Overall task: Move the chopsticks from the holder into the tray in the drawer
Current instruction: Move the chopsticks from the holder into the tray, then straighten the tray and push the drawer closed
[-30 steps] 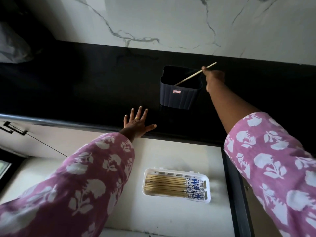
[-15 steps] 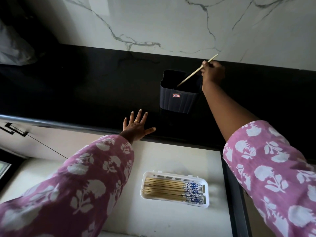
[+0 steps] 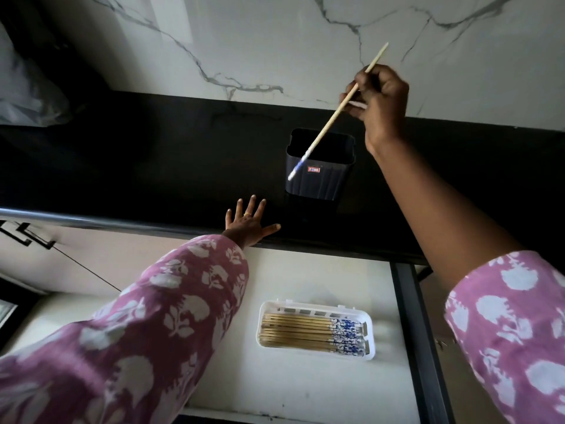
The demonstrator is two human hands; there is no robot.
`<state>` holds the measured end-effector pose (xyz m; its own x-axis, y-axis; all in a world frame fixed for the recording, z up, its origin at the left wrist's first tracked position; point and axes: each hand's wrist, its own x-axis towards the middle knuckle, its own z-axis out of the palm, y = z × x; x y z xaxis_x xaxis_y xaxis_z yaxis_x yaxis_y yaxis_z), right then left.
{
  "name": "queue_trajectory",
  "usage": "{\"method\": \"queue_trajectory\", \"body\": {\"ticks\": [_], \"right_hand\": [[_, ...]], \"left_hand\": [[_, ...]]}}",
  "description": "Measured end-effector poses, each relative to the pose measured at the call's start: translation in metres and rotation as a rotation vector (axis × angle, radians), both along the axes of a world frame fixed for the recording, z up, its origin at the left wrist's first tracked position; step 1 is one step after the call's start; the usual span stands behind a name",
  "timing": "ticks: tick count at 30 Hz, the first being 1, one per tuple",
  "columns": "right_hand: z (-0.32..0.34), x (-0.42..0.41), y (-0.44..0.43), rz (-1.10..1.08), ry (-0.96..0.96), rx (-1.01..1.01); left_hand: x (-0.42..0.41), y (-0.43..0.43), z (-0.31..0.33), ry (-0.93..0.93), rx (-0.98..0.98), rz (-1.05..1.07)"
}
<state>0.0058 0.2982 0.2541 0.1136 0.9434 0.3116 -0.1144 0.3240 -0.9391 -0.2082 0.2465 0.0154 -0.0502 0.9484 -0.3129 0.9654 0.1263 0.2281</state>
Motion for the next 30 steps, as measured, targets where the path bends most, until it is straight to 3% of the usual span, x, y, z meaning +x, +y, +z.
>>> {"method": "queue_trajectory", "body": {"ticks": [4,19,24,30], "right_hand": [[-0.019,-0.01,-0.037,0.264,-0.264,-0.044],[-0.236,-0.021,-0.155,0.713,-1.487,-0.122],[-0.287,-0.023,-0.187,0.717,-1.698,-0.137],[-0.327,-0.036,-0.204,0.679,-1.75,-0.131]], "left_hand": [[0.0,0.0,0.002,0.004,0.001,-0.004],[0.0,0.0,0.003,0.012,-0.002,-0.02],[0.0,-0.001,0.005,0.031,-0.001,-0.021],[0.003,-0.003,0.008,0.053,0.008,-0.015]]}}
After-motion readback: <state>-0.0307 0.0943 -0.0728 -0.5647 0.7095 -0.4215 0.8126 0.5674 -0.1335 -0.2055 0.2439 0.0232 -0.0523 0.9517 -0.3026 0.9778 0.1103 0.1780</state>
